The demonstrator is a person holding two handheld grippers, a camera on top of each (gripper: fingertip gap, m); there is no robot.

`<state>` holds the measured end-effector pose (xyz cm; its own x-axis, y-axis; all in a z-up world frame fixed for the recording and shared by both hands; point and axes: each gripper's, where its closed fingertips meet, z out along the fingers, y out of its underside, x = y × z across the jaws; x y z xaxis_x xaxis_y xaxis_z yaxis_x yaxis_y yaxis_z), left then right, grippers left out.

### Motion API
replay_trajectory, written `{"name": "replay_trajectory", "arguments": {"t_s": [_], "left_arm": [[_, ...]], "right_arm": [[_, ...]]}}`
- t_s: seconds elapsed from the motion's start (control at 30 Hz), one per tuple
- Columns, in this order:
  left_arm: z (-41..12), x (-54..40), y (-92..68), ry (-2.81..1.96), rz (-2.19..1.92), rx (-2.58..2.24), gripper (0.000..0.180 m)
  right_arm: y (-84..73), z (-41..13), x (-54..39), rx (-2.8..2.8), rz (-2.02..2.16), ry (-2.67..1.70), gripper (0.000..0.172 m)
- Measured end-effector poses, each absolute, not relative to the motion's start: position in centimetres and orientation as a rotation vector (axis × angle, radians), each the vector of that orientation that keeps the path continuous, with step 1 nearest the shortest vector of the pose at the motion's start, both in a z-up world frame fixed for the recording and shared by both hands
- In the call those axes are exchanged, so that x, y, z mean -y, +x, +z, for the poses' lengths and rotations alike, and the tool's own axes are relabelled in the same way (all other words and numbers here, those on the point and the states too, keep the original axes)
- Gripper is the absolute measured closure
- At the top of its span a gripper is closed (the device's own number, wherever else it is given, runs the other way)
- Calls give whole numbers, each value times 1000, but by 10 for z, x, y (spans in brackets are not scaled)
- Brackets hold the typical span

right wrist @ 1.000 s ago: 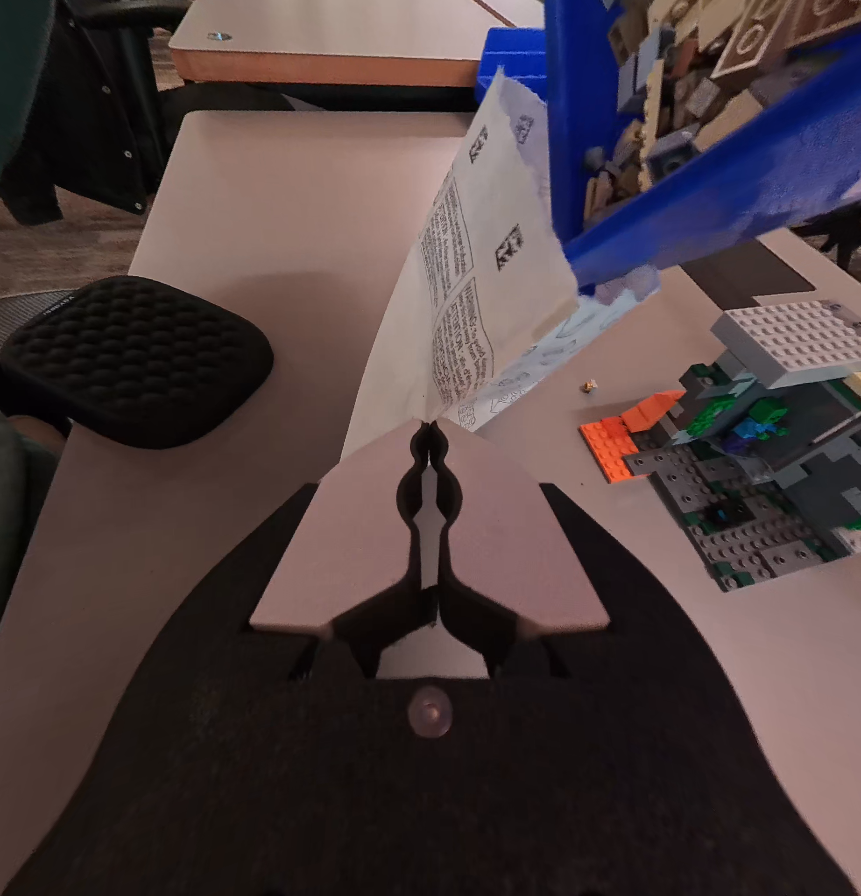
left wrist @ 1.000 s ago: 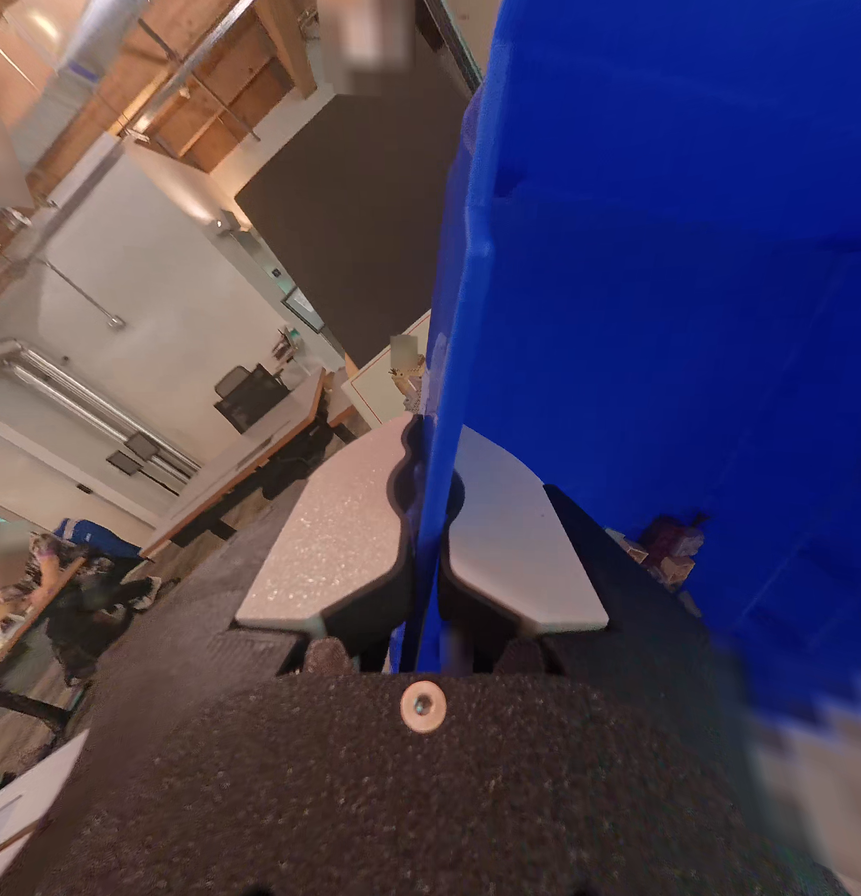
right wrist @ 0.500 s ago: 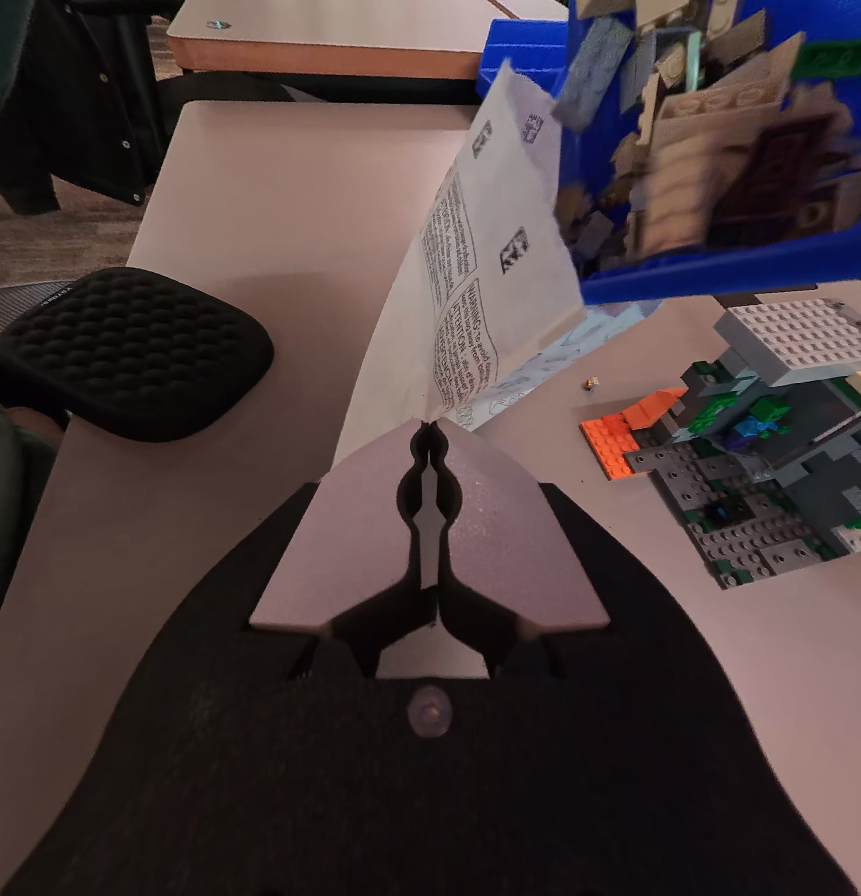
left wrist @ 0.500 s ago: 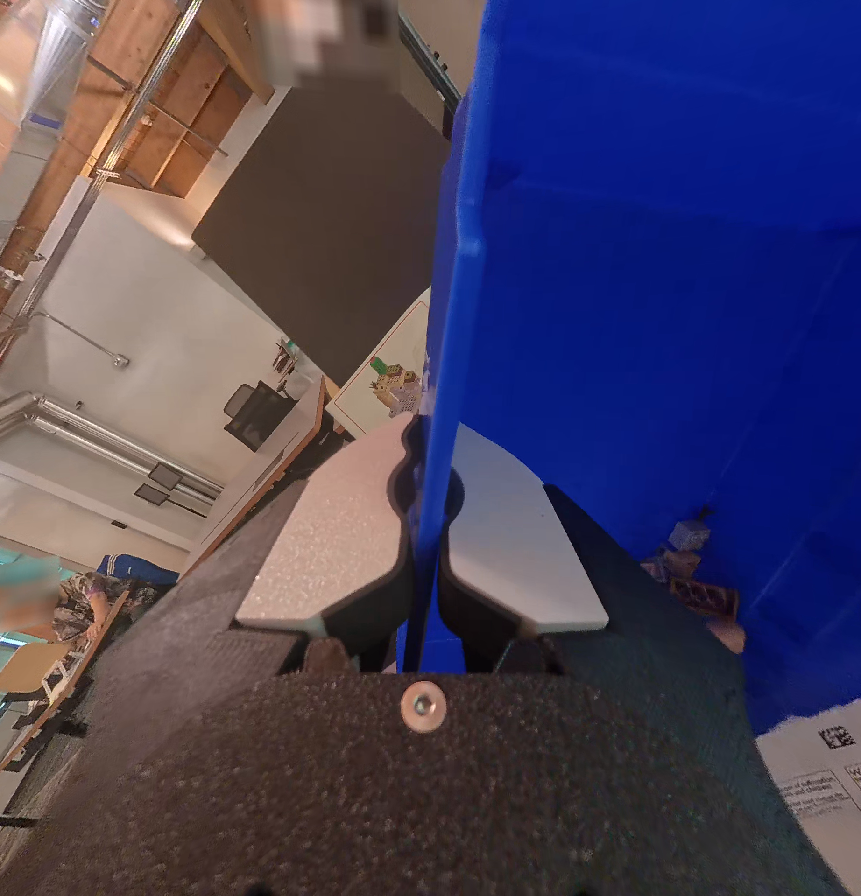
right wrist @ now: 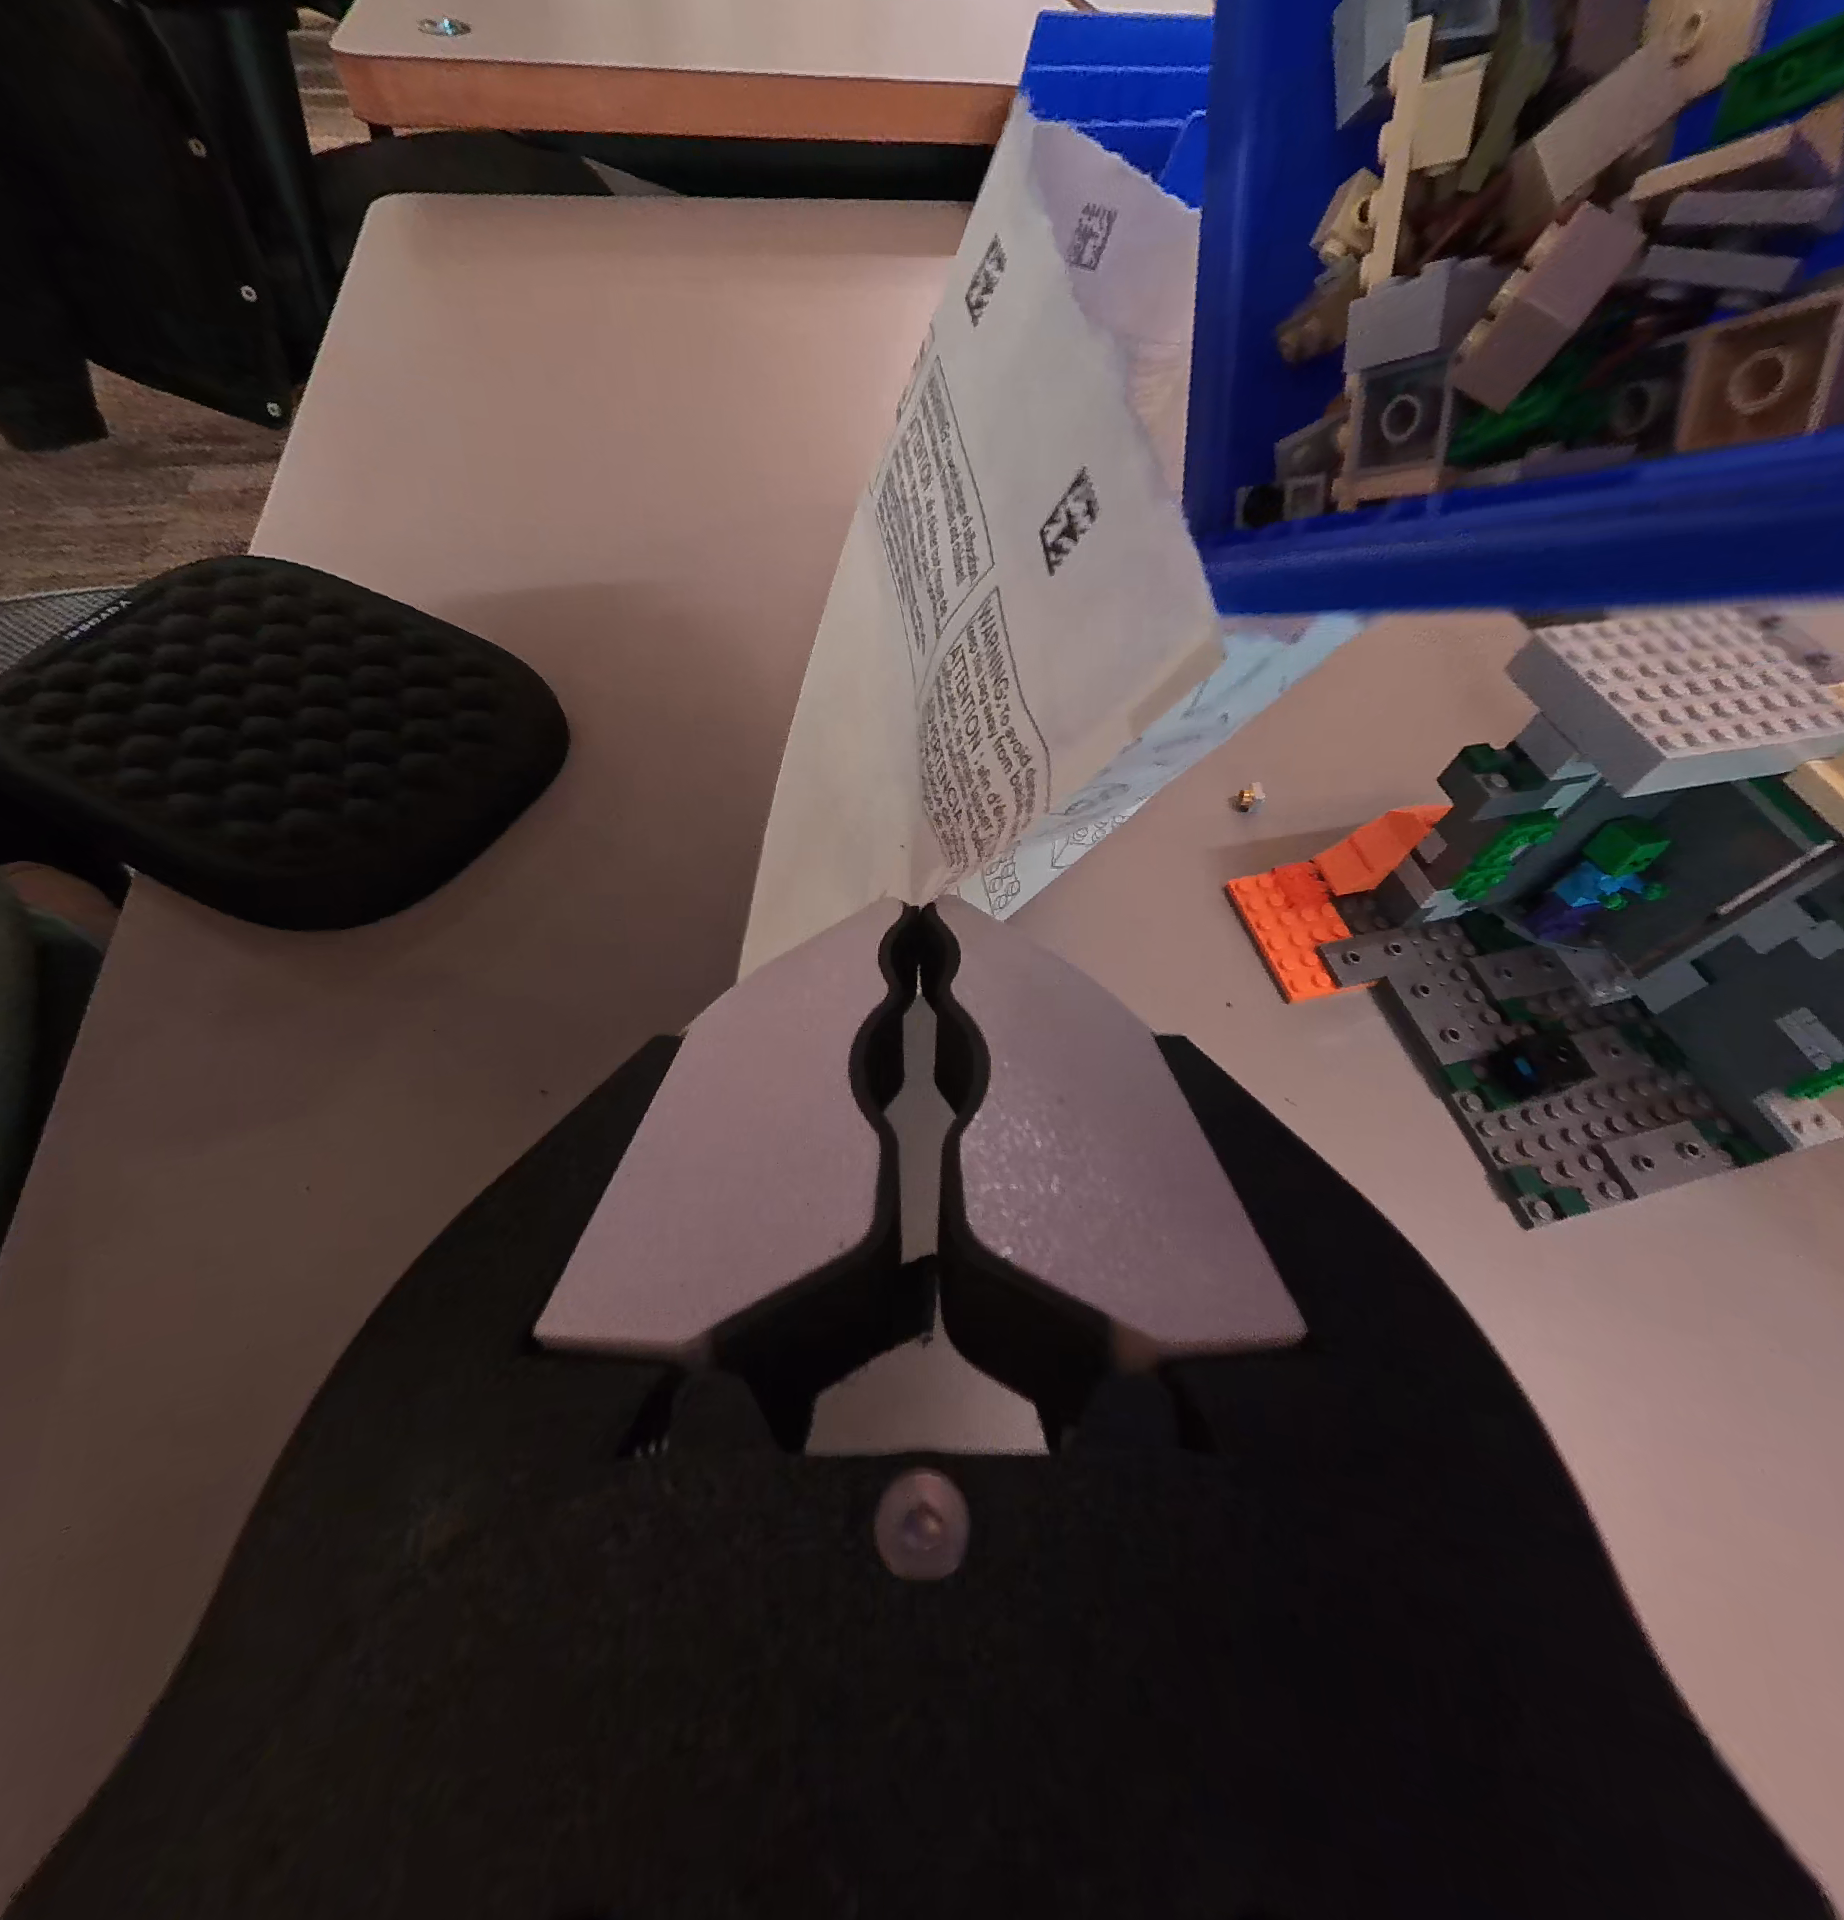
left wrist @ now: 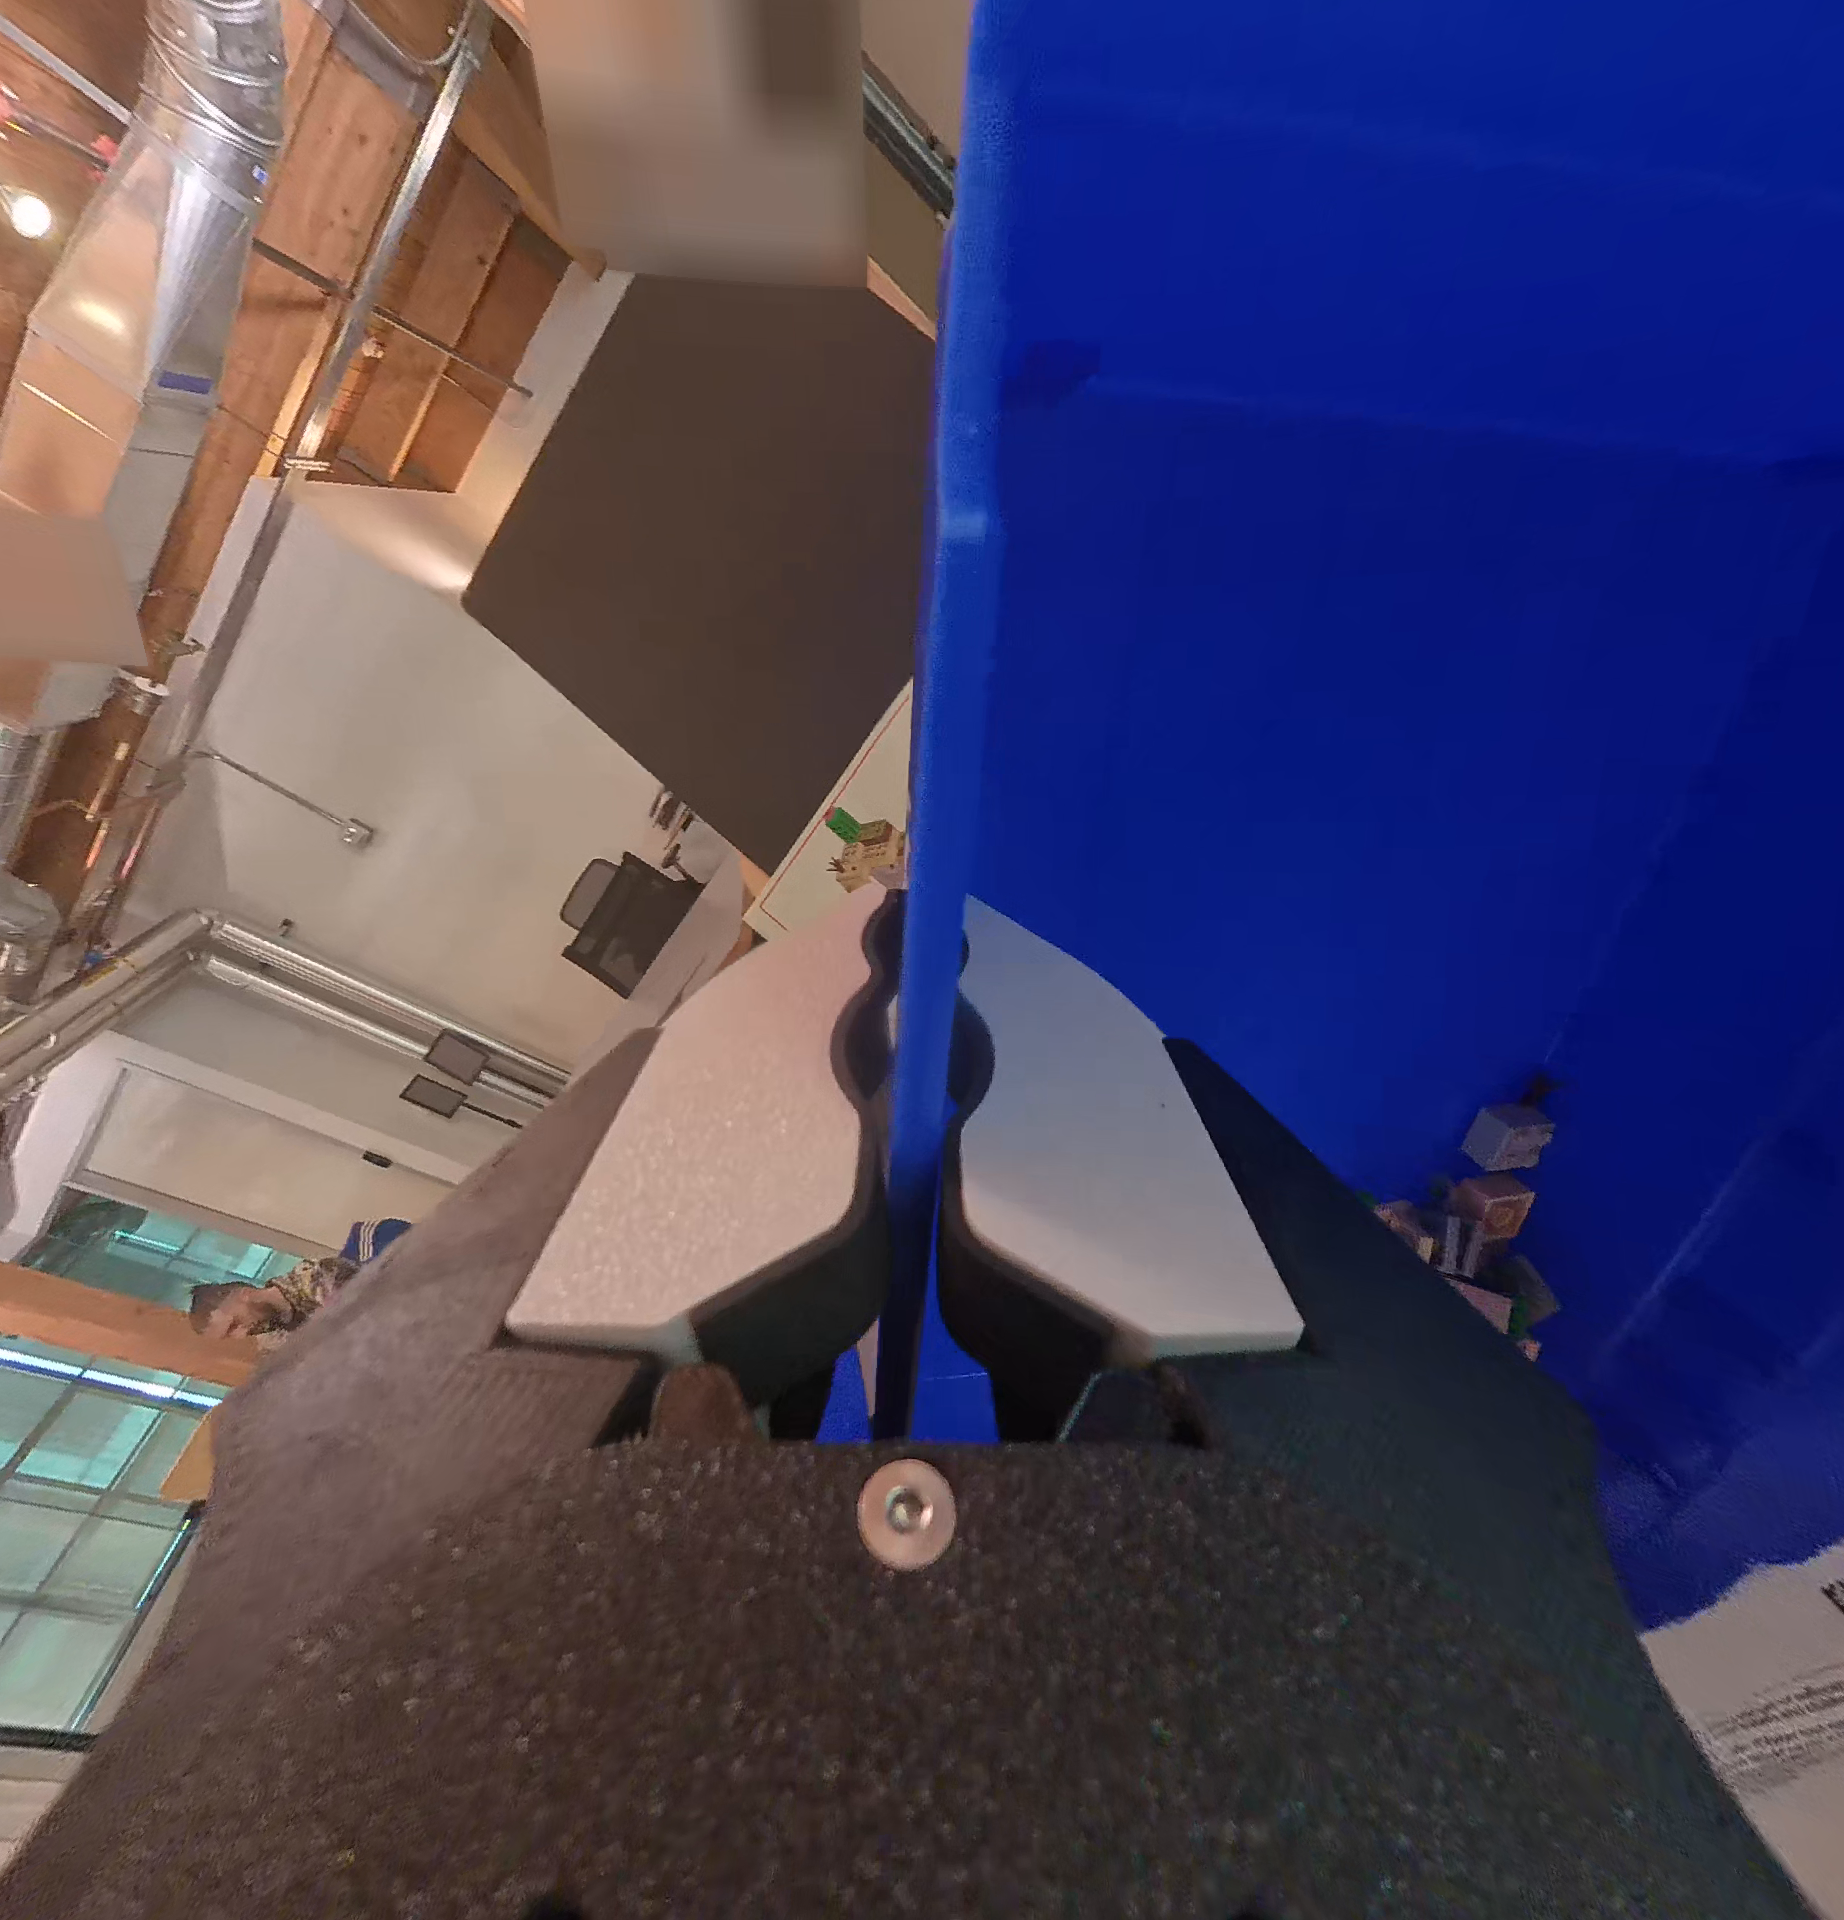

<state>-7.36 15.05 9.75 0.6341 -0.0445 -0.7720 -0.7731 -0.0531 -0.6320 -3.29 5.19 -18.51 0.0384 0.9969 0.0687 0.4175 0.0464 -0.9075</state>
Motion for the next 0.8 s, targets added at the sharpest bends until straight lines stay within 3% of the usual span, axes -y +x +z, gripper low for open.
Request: {"name": "replay_trajectory", "arguments": {"t_s": [0.8], "left_arm": [[104,-140,-72,-1429,712,-711,176]], "right_arm": [[-33,-187,-53,1492,907,-1503,172]]}}
